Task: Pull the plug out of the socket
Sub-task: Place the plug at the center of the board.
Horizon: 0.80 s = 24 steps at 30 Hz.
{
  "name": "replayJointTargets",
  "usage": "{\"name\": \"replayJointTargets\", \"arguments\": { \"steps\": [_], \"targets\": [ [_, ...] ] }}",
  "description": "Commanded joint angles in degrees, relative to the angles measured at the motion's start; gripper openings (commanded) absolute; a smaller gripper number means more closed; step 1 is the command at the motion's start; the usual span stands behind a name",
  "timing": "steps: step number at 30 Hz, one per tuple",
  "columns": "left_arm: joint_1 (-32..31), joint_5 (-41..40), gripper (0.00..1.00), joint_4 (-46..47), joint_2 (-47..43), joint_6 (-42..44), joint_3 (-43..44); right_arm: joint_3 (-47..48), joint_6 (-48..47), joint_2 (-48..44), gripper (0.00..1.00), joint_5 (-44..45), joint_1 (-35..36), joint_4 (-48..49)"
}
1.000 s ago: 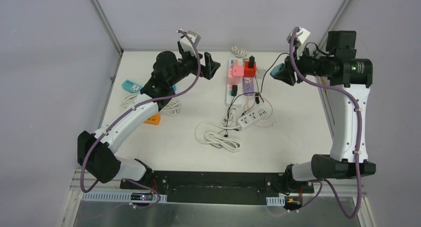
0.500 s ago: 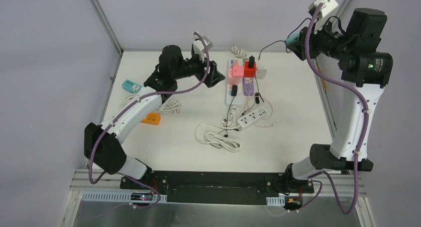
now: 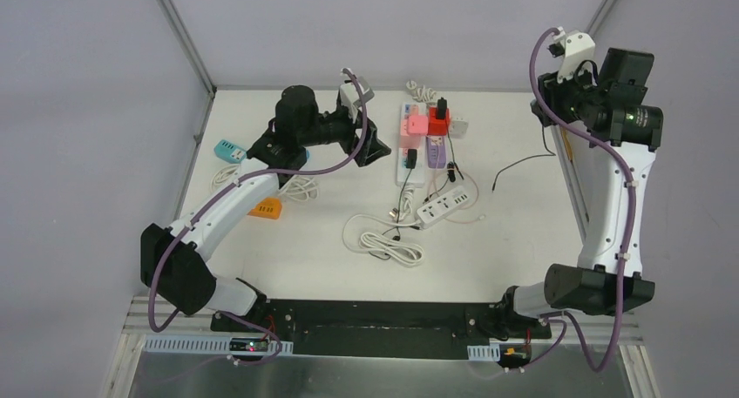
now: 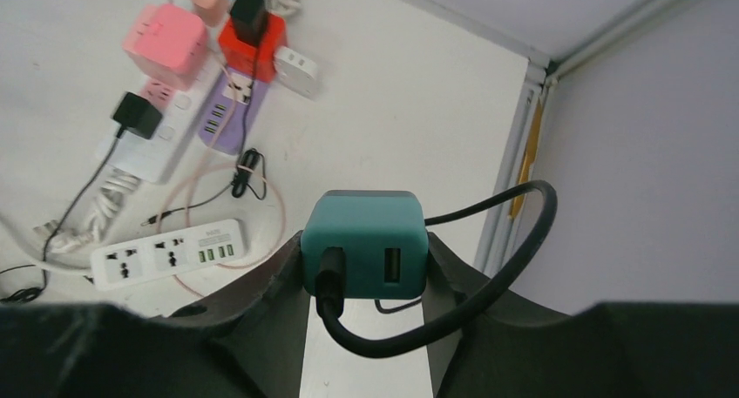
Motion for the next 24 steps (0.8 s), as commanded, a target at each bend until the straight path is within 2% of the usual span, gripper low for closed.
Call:
{"name": "replayJointTargets", "arguments": {
  "steps": [1, 10, 18, 24],
  "targets": [
    [0.4, 1.0, 0.99, 2.6, -3.4, 2.2, -0.8, -5.5, 1.0, -0.7, 0.00, 2.7, -4.1, 10.3],
    [0.4, 1.4, 0.99, 2.6, -3.4, 2.2, -0.8, -8.8, 7.2, 10.7, 0.00, -2.2, -4.4, 17.5],
    [0.4, 2.0, 0.99, 2.1, -3.8, 3.1, -0.9, -5.6, 11.4, 30.6, 0.00, -0.4, -3.3, 13.6],
    [0.4, 3.4, 0.99, -0.4, -4.2, 5.0, -0.8, -4.1, 12.0, 38.2, 0.02, 2.5, -2.0, 12.1]
  ]
}}
